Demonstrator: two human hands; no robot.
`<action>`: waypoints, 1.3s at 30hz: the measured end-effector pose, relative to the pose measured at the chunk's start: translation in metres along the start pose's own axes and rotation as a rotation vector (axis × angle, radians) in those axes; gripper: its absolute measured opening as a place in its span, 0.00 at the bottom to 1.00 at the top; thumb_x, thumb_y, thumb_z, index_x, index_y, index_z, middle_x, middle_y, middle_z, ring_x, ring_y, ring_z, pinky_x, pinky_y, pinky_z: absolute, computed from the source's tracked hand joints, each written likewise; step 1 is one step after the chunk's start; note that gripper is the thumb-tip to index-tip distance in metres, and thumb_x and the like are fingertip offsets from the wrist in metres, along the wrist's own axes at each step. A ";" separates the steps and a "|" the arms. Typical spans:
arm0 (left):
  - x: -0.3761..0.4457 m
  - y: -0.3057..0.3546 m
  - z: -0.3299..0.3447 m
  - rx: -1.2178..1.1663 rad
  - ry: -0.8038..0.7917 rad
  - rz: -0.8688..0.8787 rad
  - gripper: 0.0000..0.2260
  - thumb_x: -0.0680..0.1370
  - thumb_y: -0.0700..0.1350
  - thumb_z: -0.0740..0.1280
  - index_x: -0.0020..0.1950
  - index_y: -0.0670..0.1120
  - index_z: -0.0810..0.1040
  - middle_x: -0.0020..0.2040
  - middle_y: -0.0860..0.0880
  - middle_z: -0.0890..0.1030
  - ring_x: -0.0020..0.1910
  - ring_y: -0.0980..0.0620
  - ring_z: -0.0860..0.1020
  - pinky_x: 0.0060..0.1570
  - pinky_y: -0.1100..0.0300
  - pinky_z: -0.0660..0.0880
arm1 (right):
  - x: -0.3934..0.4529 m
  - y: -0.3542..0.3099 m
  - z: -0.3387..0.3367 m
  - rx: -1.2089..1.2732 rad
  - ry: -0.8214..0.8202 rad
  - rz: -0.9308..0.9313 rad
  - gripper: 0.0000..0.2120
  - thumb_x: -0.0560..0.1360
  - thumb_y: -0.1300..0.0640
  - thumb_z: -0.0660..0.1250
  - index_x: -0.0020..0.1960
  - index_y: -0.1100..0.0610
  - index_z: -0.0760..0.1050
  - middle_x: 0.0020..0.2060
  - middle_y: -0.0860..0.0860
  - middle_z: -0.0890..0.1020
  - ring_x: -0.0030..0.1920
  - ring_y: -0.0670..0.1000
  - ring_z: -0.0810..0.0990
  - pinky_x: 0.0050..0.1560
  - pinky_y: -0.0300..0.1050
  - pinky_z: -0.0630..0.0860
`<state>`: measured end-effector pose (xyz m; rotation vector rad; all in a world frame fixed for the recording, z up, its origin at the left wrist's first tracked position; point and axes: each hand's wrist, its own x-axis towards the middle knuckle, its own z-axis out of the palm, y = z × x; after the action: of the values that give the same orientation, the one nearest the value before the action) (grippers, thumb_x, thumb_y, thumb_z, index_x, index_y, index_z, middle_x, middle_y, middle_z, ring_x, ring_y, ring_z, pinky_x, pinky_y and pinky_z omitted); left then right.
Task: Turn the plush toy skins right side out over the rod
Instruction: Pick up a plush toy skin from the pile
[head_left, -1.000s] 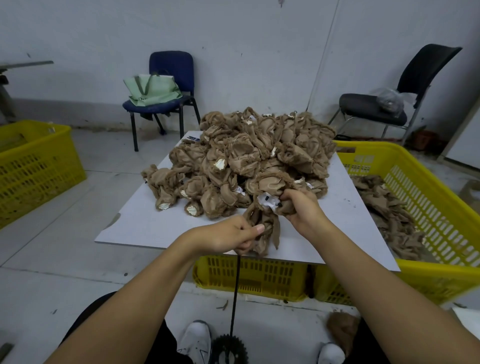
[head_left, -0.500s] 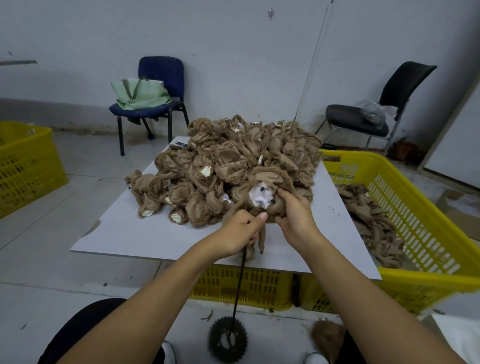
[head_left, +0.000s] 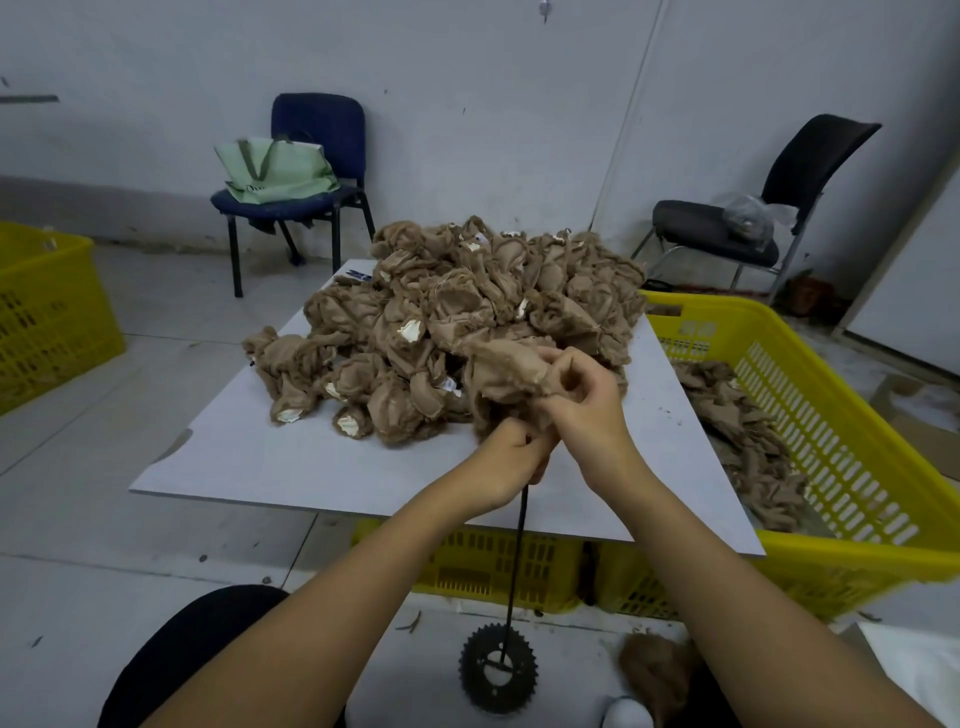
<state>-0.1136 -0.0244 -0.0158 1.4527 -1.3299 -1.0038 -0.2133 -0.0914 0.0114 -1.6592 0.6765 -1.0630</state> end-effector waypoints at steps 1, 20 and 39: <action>-0.001 0.000 0.000 -0.014 -0.010 -0.014 0.18 0.85 0.40 0.58 0.34 0.46 0.65 0.25 0.54 0.63 0.26 0.55 0.60 0.30 0.62 0.60 | -0.003 0.000 0.000 -0.076 -0.006 -0.075 0.13 0.69 0.73 0.66 0.36 0.59 0.65 0.55 0.49 0.80 0.63 0.45 0.76 0.58 0.44 0.74; -0.022 0.008 -0.026 -0.539 0.411 0.019 0.10 0.78 0.34 0.70 0.59 0.34 0.79 0.52 0.36 0.82 0.54 0.34 0.82 0.53 0.44 0.81 | -0.027 0.002 -0.020 -0.561 -0.166 -0.440 0.12 0.71 0.70 0.72 0.45 0.59 0.70 0.78 0.53 0.60 0.80 0.49 0.53 0.70 0.48 0.68; -0.030 0.009 -0.013 0.167 0.459 0.443 0.15 0.76 0.30 0.69 0.44 0.45 0.66 0.38 0.42 0.68 0.33 0.55 0.66 0.33 0.63 0.66 | -0.033 -0.005 -0.011 0.277 -0.029 0.094 0.12 0.74 0.65 0.69 0.50 0.49 0.78 0.44 0.53 0.84 0.48 0.56 0.85 0.44 0.46 0.82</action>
<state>-0.1064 0.0069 -0.0040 1.3221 -1.3253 -0.2558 -0.2379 -0.0674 0.0068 -1.3888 0.5556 -1.0147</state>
